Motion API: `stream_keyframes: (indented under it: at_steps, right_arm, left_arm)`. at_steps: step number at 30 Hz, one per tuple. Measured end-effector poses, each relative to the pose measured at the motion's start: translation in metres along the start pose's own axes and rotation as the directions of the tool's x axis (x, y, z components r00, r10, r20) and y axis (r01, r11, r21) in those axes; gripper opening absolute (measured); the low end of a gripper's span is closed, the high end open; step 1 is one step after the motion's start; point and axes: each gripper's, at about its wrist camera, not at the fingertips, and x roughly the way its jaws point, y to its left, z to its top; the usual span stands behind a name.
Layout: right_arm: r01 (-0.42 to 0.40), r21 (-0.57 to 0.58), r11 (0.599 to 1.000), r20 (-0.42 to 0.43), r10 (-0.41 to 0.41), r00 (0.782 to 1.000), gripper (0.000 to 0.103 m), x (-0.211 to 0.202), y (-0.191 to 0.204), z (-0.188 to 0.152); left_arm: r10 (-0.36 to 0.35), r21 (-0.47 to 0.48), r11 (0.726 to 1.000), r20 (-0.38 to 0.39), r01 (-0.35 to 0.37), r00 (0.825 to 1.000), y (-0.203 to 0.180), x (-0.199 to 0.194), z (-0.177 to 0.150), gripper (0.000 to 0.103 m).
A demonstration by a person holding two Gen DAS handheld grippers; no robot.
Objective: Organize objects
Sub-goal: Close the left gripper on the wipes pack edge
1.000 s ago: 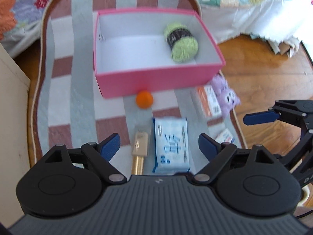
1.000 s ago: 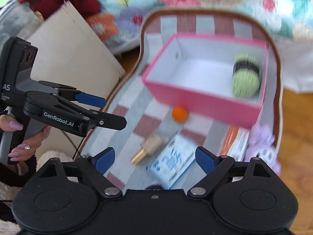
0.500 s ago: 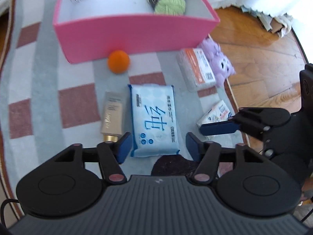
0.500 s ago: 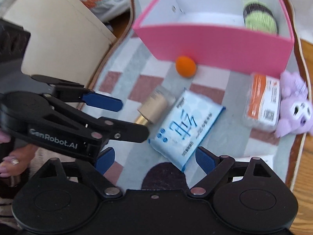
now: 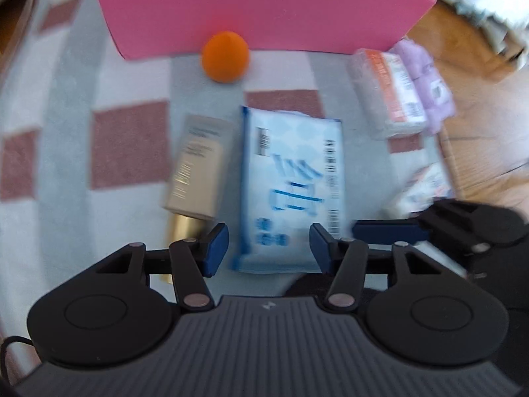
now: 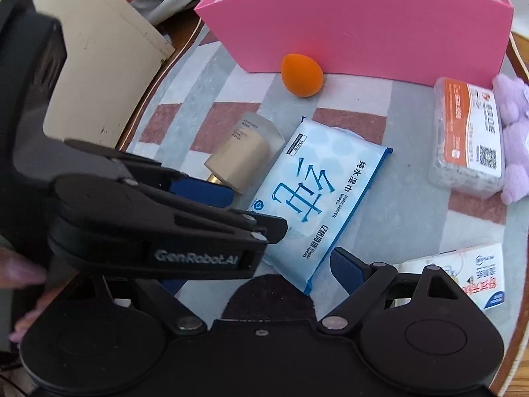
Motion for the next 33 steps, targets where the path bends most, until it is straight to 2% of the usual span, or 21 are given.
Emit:
stream_keyframes:
  at_steps: [2,5,8,10,12,14,18,21,25,28,30,31,33]
  right_arm:
    - [0.021,-0.017,1.0,0.002,-0.021,1.0,0.092,0.001,0.003,-0.001]
    - [0.069,-0.059,0.996,0.022,-0.067,0.997,0.093,-0.003,0.007,-0.005]
    - [0.061,-0.046,0.997,0.027,-0.06,0.998,0.092,-0.006,0.002,-0.008]
    - [0.066,-0.02,0.998,0.031,-0.065,0.997,0.092,-0.004,-0.001,-0.008]
    - [0.074,-0.012,0.997,0.039,-0.073,0.997,0.092,-0.002,0.0,-0.006]
    - [0.113,-0.016,0.994,0.051,-0.112,0.992,0.092,-0.002,0.003,-0.004]
    - [0.219,-0.034,0.975,0.07,-0.216,0.974,0.092,0.003,0.005,-0.004]
    - [0.226,-0.025,0.974,0.034,-0.225,0.974,0.092,0.009,0.002,-0.007]
    - [0.209,-0.021,0.978,0.031,-0.209,0.977,0.094,0.01,0.0,-0.01]
    - [0.235,-0.047,0.971,0.047,-0.233,0.971,0.094,0.017,0.003,-0.012]
    - [0.289,-0.135,0.948,0.033,-0.287,0.957,0.087,0.02,0.013,-0.014]
    - [0.31,-0.151,0.939,0.035,-0.308,0.951,0.083,0.019,0.014,-0.015]
    - [0.306,-0.142,0.941,0.046,-0.303,0.952,0.079,0.016,0.011,-0.016]
  left_arm:
    - [-0.101,-0.061,0.993,-0.012,0.1,0.995,0.006,-0.001,-0.001,0.049]
    - [-0.143,-0.06,0.988,0.018,0.144,0.99,0.006,-0.006,-0.003,0.031]
    - [-0.206,-0.081,0.975,0.017,0.206,0.978,0.007,-0.006,-0.003,0.029]
    - [-0.163,-0.067,0.984,0.032,0.165,0.986,0.002,-0.006,-0.004,0.029]
    - [-0.066,-0.049,0.996,0.071,0.069,0.995,-0.002,-0.004,-0.003,0.029]
    - [0.009,-0.035,0.999,0.099,-0.006,0.995,-0.002,0.0,-0.001,0.03]
    - [-0.049,-0.073,0.996,0.089,0.056,0.995,0.005,0.006,0.002,0.029]
    - [-0.102,-0.112,0.988,0.079,0.111,0.992,0.007,0.012,0.0,0.028]
    - [-0.1,-0.119,0.987,0.089,0.111,0.991,0.005,0.01,-0.002,0.027]
    - [-0.097,-0.123,0.987,0.088,0.108,0.991,0.005,0.012,-0.003,0.029]
    - [-0.088,-0.126,0.987,0.103,0.101,0.991,0.004,0.013,-0.004,0.032]
    - [-0.084,-0.119,0.988,0.106,0.097,0.991,0.003,0.013,-0.005,0.032]
    - [-0.079,-0.101,0.991,0.113,0.091,0.99,0.0,0.012,-0.005,0.029]
